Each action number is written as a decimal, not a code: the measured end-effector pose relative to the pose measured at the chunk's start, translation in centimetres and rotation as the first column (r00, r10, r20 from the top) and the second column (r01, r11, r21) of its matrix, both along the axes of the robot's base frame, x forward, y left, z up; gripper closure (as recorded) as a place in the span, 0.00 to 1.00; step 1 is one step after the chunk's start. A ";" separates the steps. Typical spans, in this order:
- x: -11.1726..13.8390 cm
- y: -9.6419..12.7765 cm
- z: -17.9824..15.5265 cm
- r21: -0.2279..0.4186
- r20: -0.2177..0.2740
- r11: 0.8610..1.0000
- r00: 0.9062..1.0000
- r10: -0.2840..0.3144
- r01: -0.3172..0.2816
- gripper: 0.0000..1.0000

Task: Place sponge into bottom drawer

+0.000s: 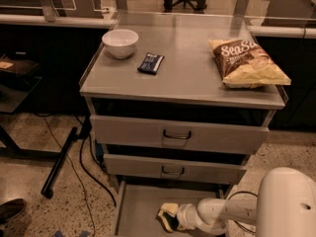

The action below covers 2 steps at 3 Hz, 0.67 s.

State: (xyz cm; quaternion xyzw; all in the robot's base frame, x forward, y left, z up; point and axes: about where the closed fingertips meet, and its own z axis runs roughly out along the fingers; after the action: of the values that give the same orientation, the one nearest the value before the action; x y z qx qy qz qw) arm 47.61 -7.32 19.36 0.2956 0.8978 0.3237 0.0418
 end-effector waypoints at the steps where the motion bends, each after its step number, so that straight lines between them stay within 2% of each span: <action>1: 1.8 0.0 -4.8 -0.082 -0.021 0.995 0.998 -0.057 0.055 1.00; 2: 2.1 0.5 -5.1 -0.070 -0.021 0.996 0.998 -0.061 0.059 1.00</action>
Offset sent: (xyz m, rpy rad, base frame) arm 0.0255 -0.0008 -0.0629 -0.1044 0.0323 -0.0726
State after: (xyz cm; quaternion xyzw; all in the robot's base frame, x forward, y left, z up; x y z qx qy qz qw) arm 49.70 -6.80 14.28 0.3248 0.8996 0.2874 0.0512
